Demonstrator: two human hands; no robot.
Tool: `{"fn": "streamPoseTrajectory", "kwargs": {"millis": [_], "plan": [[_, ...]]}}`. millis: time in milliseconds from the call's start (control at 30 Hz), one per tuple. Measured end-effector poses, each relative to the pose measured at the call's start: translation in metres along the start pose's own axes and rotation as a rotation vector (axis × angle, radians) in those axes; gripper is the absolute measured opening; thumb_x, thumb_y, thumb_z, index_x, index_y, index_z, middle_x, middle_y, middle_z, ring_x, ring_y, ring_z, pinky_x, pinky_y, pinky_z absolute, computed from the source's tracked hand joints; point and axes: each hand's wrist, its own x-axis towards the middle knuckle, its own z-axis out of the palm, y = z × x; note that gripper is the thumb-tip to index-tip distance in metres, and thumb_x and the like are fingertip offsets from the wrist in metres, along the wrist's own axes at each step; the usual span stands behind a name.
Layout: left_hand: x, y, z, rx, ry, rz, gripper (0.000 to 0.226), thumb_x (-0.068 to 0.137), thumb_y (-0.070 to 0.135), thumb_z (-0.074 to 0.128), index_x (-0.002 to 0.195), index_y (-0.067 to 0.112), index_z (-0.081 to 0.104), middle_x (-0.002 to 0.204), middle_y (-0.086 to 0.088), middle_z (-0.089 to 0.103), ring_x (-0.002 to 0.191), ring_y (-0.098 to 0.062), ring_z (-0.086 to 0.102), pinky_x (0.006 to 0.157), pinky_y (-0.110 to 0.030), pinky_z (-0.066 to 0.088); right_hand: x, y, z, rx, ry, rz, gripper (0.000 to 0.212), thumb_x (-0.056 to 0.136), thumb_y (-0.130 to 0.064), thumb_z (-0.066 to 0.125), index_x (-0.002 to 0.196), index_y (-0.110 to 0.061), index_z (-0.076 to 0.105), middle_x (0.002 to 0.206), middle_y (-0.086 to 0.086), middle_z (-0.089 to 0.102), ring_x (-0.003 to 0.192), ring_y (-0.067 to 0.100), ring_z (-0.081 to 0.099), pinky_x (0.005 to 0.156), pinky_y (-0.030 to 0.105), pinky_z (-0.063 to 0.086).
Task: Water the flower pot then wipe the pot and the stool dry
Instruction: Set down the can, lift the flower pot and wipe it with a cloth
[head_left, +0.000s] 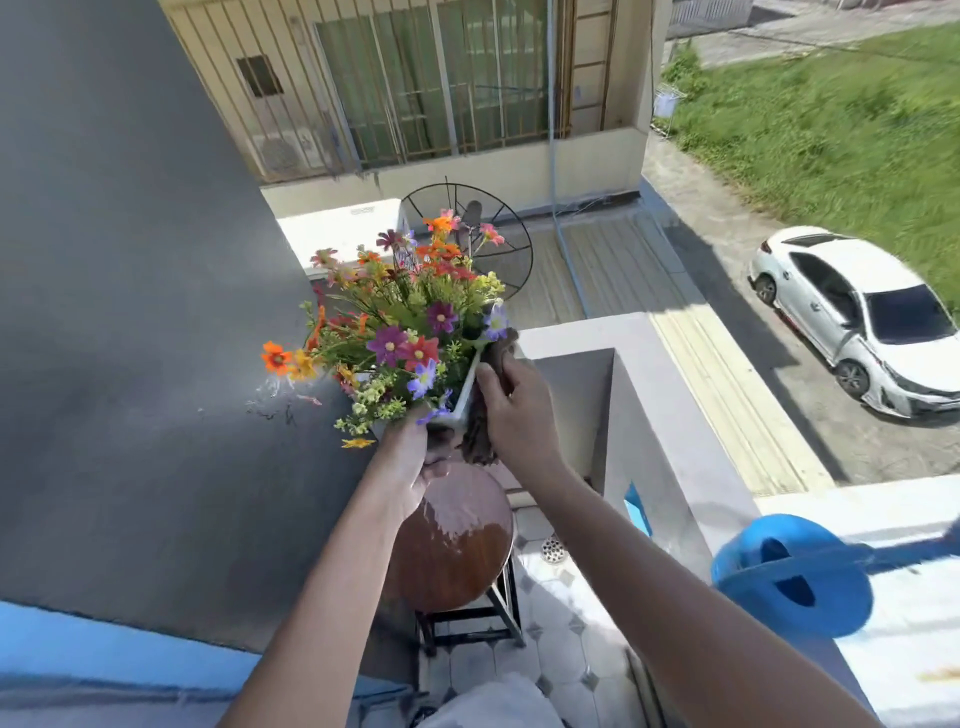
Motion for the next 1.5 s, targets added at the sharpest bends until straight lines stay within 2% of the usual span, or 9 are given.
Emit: {"fn": "streamPoseTrajectory", "kwargs": {"millis": [67,233,333,467,700,967,1133,1300,1500], "plan": [[-0.008,0.008,0.0,-0.071,-0.05,0.005,0.027,0.098,0.016,0.041,0.073,0.012,0.05,0.058,-0.006,0.047,0.034,-0.006,0.025,0.036,-0.018,0.016,0.023,0.003,-0.008,-0.035,0.03,-0.022,0.018,0.098,-0.015,0.051,0.081,-0.01,0.057,0.075,0.006,0.049,0.067,0.017,0.043,0.064,0.031,0.031],[-0.016,0.014,-0.005,-0.162,-0.056,0.012,0.029,0.099,0.014,0.041,0.072,0.008,0.051,0.058,-0.007,0.047,0.031,-0.004,0.028,0.032,-0.016,0.018,0.046,0.039,-0.02,-0.152,0.087,0.044,0.021,0.101,-0.011,0.048,0.086,0.0,0.059,0.091,0.019,0.053,0.079,0.021,0.041,0.072,0.027,0.028],[-0.013,0.015,-0.006,-0.184,-0.005,0.033,0.029,0.099,0.011,0.037,0.074,0.008,0.051,0.059,-0.008,0.048,0.031,-0.005,0.028,0.032,-0.015,0.018,0.021,0.05,-0.011,-0.133,0.026,0.048,0.022,0.098,-0.009,0.053,0.076,-0.013,0.05,0.079,0.013,0.048,0.072,0.022,0.041,0.064,0.027,0.024],[-0.011,0.015,-0.009,-0.139,0.05,0.02,0.029,0.099,0.01,0.033,0.075,0.008,0.049,0.061,-0.009,0.045,0.029,-0.005,0.028,0.031,-0.016,0.019,-0.017,0.037,0.007,-0.049,-0.065,-0.009,0.018,0.097,-0.011,0.055,0.08,-0.013,0.058,0.078,0.002,0.049,0.068,0.014,0.044,0.057,0.019,0.026],[-0.018,0.005,-0.004,-0.126,0.018,0.038,0.029,0.1,0.014,0.037,0.075,0.015,0.051,0.052,0.001,0.053,0.031,-0.004,0.029,0.031,-0.015,0.021,0.003,-0.01,0.008,0.148,0.038,-0.037,0.024,0.097,-0.019,0.056,0.079,-0.004,0.062,0.073,0.01,0.06,0.071,0.022,0.053,0.065,0.036,0.038],[-0.025,0.008,-0.015,-0.242,-0.059,0.017,0.028,0.1,0.011,0.039,0.076,0.009,0.052,0.062,-0.008,0.05,0.035,-0.006,0.031,0.035,-0.017,0.021,0.04,0.034,-0.009,-0.134,0.075,-0.009,0.024,0.098,-0.008,0.052,0.074,-0.006,0.05,0.079,0.02,0.054,0.072,0.022,0.04,0.065,0.029,0.027],[-0.014,0.012,-0.016,-0.233,-0.002,0.031,0.029,0.1,0.011,0.032,0.077,0.009,0.05,0.061,-0.008,0.05,0.032,-0.005,0.033,0.031,-0.016,0.022,-0.004,0.042,0.003,-0.159,-0.06,-0.029,0.012,0.096,-0.007,0.053,0.094,0.001,0.063,0.084,0.007,0.048,0.079,0.021,0.044,0.064,0.024,0.023],[-0.012,0.007,-0.015,-0.201,0.023,0.031,0.024,0.099,0.012,0.039,0.078,0.011,0.05,0.048,-0.001,0.055,0.03,-0.004,0.033,0.03,-0.015,0.022,-0.019,0.029,0.011,-0.037,-0.071,0.015,0.024,0.093,-0.014,0.054,0.069,-0.012,0.052,0.066,0.002,0.048,0.065,0.016,0.044,0.062,0.031,0.027],[-0.019,-0.003,-0.008,-0.131,0.002,0.056,0.026,0.1,0.012,0.039,0.078,0.013,0.052,0.063,-0.005,0.049,0.033,-0.004,0.03,0.033,-0.016,0.021,0.013,-0.008,0.006,0.202,0.027,0.097,0.021,0.094,-0.019,0.053,0.078,-0.012,0.065,0.072,0.012,0.063,0.065,0.019,0.052,0.061,0.036,0.042]]}}
